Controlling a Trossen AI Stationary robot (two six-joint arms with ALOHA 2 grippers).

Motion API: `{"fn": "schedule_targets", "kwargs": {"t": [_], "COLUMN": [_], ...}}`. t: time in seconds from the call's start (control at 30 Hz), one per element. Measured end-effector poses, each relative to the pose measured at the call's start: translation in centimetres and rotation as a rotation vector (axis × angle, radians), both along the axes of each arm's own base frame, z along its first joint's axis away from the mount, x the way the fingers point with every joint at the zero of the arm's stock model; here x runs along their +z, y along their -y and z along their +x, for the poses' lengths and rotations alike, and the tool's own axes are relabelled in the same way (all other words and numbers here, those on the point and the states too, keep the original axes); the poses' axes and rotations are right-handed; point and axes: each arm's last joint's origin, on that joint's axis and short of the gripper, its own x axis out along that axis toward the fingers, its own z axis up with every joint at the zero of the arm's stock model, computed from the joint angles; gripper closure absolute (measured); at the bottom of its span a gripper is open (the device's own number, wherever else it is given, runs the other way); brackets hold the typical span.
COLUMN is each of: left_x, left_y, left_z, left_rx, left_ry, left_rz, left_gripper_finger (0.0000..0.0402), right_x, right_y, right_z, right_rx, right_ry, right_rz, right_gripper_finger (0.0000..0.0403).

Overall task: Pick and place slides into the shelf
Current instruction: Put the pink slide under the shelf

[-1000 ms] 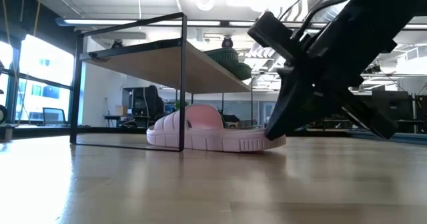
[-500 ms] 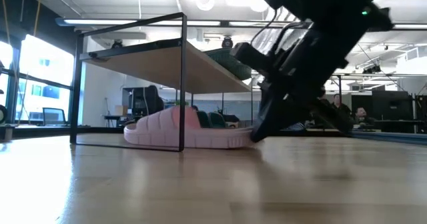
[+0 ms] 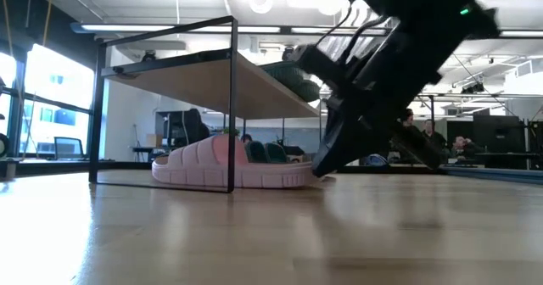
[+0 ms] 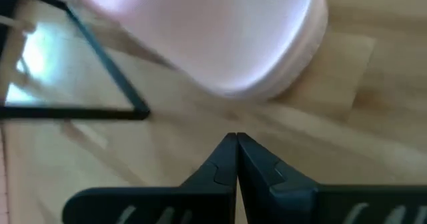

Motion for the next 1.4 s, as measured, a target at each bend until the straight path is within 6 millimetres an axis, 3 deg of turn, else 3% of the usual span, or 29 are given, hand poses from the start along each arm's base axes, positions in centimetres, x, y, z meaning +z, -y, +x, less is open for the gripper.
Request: {"fn": "schedule_targets", "kwargs": {"t": [0.23, 0.43, 0.77, 0.93, 1.17, 1.4], "left_x": [0.0, 0.0, 0.0, 0.0, 0.0, 0.0], "left_y": [0.0, 0.0, 0.0, 0.0, 0.0, 0.0], "left_z": [0.0, 0.0, 0.0, 0.0, 0.0, 0.0], "left_rx": [-0.001, -0.004, -0.005, -0.005, -0.005, -0.002], "left_ry": [0.000, -0.001, -0.001, -0.001, -0.001, 0.000], "left_rz": [0.001, 0.003, 0.005, 0.004, 0.004, 0.002], "left_gripper_finger": [0.0220, 0.0220, 0.0220, 0.0220, 0.0220, 0.0220], "right_x": [0.5, -0.9, -2.8, -3.3, -2.8, -2.2], "right_y": [-0.7, 1.9, 5.0, 6.5, 8.8, 9.8], "right_z": [-2.2, -2.4, -3.1, -3.8, -2.5, -1.4], "right_rx": [-0.125, -0.183, -0.218, -0.295, -0.208, -0.113], "right_ry": [-0.075, -0.105, 0.105, 0.123, 0.158, 0.140], "right_rz": [-0.081, -0.088, -0.031, -0.035, -0.032, -0.003], "right_gripper_finger": [0.0403, 0.0403, 0.0403, 0.0403, 0.0403, 0.0403]}}
